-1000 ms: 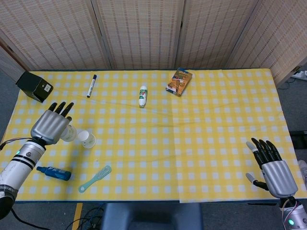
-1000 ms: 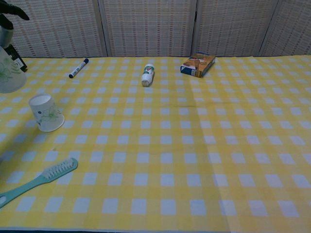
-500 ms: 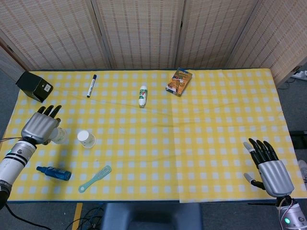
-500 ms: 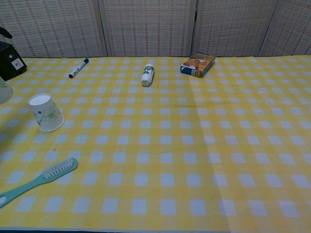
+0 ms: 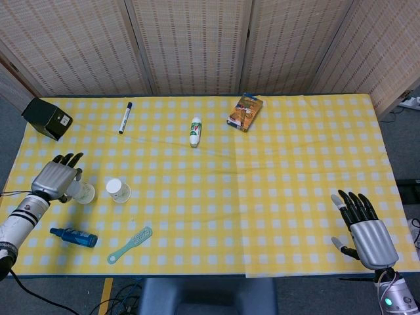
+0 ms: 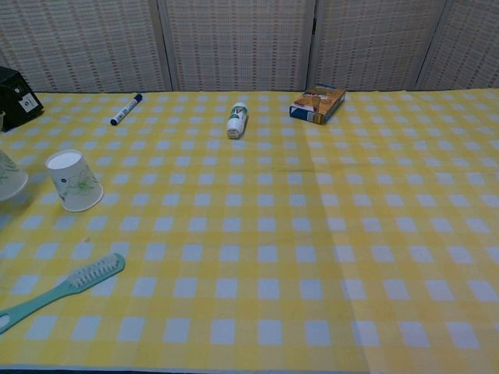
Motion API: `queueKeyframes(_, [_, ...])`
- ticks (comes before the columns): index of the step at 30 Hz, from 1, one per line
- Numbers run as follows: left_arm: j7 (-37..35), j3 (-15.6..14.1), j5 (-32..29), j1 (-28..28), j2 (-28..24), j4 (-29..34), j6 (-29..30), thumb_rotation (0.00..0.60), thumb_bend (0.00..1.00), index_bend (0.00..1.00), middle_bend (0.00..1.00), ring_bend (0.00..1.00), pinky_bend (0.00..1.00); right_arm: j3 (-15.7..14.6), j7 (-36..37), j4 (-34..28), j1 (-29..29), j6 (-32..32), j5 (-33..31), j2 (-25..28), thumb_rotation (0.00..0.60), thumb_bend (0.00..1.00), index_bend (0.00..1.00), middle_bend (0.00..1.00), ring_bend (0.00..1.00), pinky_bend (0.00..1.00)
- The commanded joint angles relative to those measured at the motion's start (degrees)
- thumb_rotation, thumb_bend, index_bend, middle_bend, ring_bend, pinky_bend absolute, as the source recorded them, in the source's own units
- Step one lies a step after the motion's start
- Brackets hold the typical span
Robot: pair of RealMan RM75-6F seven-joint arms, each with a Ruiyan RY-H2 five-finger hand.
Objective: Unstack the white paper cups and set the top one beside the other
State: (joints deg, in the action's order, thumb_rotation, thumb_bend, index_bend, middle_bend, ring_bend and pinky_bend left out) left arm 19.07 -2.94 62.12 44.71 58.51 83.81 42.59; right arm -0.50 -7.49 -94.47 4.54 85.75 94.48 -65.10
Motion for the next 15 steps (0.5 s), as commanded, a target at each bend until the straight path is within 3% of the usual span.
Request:
queueKeyframes(1, [-2.5, 0.5, 2.2, -0.5, 2.0, -2.7, -1.4, 0.600, 0.24, 0.45, 0.00, 0.00, 0.15, 0.1, -0.1, 0.0, 0.1, -0.2, -0.3, -0.1, 0.600, 0.21, 0.00, 0.00, 0.00, 0.00])
queueKeyframes(11, [-6.0, 1.4, 6.0, -0.4, 5.4, -7.5, -3.1, 0.600, 0.24, 0.44, 0.00, 0.00, 0.15, 0.3, -0.1, 0.0, 0.1, -0.3, -0.6, -0.1, 0.600, 0.21, 0.00, 0.00, 0.00, 0.00])
queueKeyframes(13, [-6.0, 1.6, 5.9, -0.1, 5.6, -8.1, -3.8, 0.600, 0.24, 0.41, 0.00, 0.00, 0.15, 0.3, -0.1, 0.0, 0.1, -0.2, -0.6, -0.1, 0.600, 0.21, 0.00, 0.00, 0.00, 0.00])
queueKeyframes(15, [-5.8, 1.7, 5.4, 0.1, 5.7, -8.2, -4.6, 0.600, 0.24, 0.29, 0.00, 0.00, 0.15, 0.4, -0.1, 0.0, 0.1, -0.2, -0.7, -0.1, 0.600, 0.21, 0.00, 0.00, 0.00, 0.00])
